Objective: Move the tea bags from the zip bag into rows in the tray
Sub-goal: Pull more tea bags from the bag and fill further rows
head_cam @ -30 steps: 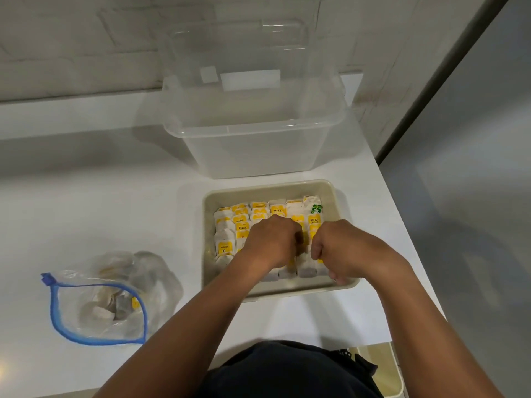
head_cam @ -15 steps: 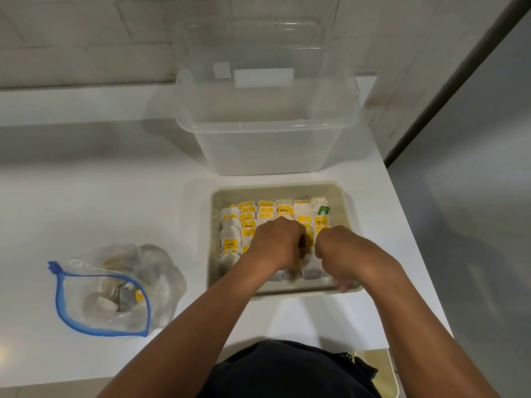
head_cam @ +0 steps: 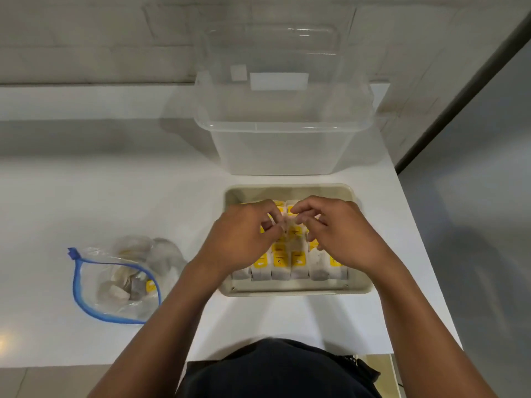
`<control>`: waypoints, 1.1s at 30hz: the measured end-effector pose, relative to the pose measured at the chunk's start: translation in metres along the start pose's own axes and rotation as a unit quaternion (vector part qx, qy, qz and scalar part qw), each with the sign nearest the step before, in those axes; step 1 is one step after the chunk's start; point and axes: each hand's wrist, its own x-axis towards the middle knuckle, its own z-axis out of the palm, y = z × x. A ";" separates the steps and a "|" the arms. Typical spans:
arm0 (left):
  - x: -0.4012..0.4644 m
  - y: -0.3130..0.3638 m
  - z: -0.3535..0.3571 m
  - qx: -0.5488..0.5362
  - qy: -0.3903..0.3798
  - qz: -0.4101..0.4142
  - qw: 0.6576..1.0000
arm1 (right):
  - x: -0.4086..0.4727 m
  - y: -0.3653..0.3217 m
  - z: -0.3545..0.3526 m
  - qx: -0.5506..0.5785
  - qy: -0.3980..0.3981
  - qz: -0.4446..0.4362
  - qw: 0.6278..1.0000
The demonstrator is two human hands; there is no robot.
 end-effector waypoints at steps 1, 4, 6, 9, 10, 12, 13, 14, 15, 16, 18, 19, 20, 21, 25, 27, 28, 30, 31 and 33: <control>-0.009 -0.002 -0.010 -0.022 0.010 0.002 1.000 | -0.001 -0.007 0.004 0.037 -0.005 -0.012 0.999; -0.039 -0.006 -0.039 -0.069 0.042 0.000 0.997 | -0.006 -0.031 0.018 0.150 -0.021 -0.033 0.988; -0.059 -0.014 -0.054 -0.075 0.069 -0.020 0.995 | -0.008 -0.048 0.031 0.194 -0.040 -0.048 0.979; -0.090 -0.032 -0.074 -0.066 0.112 -0.071 0.989 | -0.008 -0.071 0.052 0.232 -0.076 -0.063 0.968; -0.100 -0.041 -0.079 -0.067 0.123 -0.089 0.986 | -0.007 -0.078 0.061 0.234 -0.087 -0.067 0.966; -0.121 -0.059 -0.088 -0.073 0.135 -0.124 0.980 | -0.007 -0.093 0.081 0.232 -0.109 -0.081 0.963; -0.132 -0.066 -0.092 -0.076 0.140 -0.138 0.978 | -0.007 -0.100 0.093 0.231 -0.121 -0.086 0.961; -0.141 -0.073 -0.096 -0.077 0.144 -0.149 0.975 | -0.009 -0.107 0.105 0.231 -0.135 -0.090 0.959; -0.149 -0.080 -0.099 -0.075 0.148 -0.160 0.973 | -0.010 -0.114 0.117 0.228 -0.149 -0.092 0.958; -0.155 -0.087 -0.100 -0.073 0.153 -0.173 0.970 | -0.012 -0.119 0.128 0.223 -0.164 -0.093 0.956; -0.166 -0.101 -0.101 -0.064 0.166 -0.198 0.964 | -0.017 -0.126 0.151 0.205 -0.183 -0.093 0.957; -0.170 -0.108 -0.101 -0.055 0.171 -0.209 0.961 | -0.019 -0.127 0.162 0.199 -0.187 -0.087 0.958; -0.174 -0.114 -0.100 -0.047 0.175 -0.218 0.959 | -0.021 -0.128 0.171 0.192 -0.187 -0.078 0.960; -0.178 -0.120 -0.099 -0.043 0.177 -0.224 0.957 | -0.023 -0.127 0.181 0.182 -0.184 -0.067 0.964; -0.189 -0.147 -0.086 -0.035 0.187 -0.226 0.955 | -0.029 -0.123 0.211 0.078 -0.158 -0.071 0.982; -0.189 -0.161 -0.074 -0.007 0.240 -0.213 0.947 | -0.031 -0.126 0.221 -0.011 -0.146 -0.104 0.984; -0.187 -0.166 -0.069 0.006 0.275 -0.211 0.938 | -0.031 -0.129 0.228 -0.048 -0.147 -0.123 0.980; -0.180 -0.175 -0.058 0.006 0.331 -0.217 0.918 | -0.027 -0.131 0.244 -0.115 -0.158 -0.153 0.969; -0.178 -0.179 -0.053 -0.009 0.344 -0.226 0.911 | -0.023 -0.130 0.252 -0.150 -0.160 -0.161 0.962; -0.173 -0.184 -0.048 -0.062 0.333 -0.252 0.907 | -0.013 -0.127 0.270 -0.204 -0.153 -0.146 0.956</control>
